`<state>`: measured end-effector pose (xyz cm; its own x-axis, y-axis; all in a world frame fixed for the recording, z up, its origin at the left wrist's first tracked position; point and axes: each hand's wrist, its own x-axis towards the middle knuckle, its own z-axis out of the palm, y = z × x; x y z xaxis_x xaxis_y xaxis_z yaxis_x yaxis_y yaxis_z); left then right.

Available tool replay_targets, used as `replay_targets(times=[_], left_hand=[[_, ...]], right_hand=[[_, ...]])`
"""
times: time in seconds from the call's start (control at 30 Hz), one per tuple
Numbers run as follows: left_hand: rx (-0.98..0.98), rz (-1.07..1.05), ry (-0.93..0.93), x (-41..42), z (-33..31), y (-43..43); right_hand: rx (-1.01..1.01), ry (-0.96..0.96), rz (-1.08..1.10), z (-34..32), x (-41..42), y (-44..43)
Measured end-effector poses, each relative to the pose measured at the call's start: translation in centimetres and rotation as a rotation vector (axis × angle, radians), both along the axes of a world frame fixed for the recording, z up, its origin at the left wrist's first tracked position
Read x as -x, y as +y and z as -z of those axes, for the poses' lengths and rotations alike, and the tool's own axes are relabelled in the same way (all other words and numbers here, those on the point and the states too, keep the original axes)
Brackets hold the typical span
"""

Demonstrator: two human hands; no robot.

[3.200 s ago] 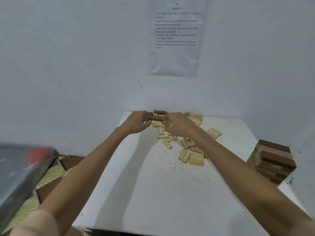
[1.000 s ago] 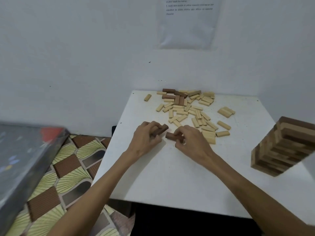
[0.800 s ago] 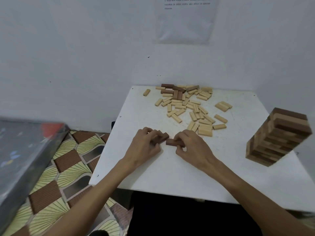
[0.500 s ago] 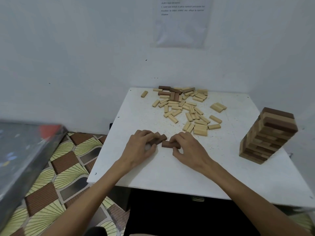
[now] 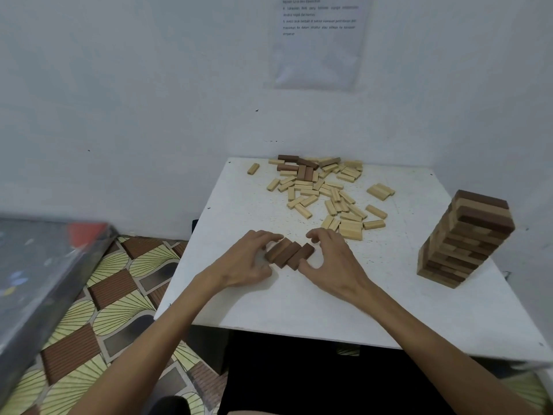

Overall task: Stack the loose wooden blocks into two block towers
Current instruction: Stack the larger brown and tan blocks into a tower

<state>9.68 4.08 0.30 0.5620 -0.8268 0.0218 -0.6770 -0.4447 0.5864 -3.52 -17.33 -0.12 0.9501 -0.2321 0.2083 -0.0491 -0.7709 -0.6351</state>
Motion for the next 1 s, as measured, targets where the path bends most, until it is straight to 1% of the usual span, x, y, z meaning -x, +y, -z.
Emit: replay_targets(times=[0.17,0.33,0.5,0.57,0.63,0.7,0.83,1.0], left_hand=[[-0.054,0.091,0.054,-1.7,-0.6,-0.3],[0.008,0.041,0.112,-2.4,-0.9,-1.0],[0.056,0.025,0.182,-2.3,-0.5,-1.1],[0.045,0.021,0.147,-2.3,-0.5,-1.2],[0.021,0.024,0.054,-2.3,-0.4,-1.3],[0.021,0.015,0.006,-2.1,-0.2,-1.4],[0.072,-0.020,-0.008,-1.9,0.4,-1.3],[0.121,-0.080,0.028,-1.7,1.1,-1.0]], right_hand=[[0.110,0.043,0.037,0.7,-0.4,1.7],[0.036,0.031,-0.005,0.8,-1.1,1.8],[0.032,0.055,-0.103,0.8,-1.3,0.3],[0.016,0.080,-0.142,0.7,-1.5,-0.4],[-0.015,0.095,-0.163,0.6,-1.7,-1.0],[-0.037,0.089,-0.172,0.6,-1.8,-1.4],[-0.073,0.070,-0.198,0.9,-2.1,-1.6],[-0.115,0.068,-0.217,1.0,-2.0,-2.0]])
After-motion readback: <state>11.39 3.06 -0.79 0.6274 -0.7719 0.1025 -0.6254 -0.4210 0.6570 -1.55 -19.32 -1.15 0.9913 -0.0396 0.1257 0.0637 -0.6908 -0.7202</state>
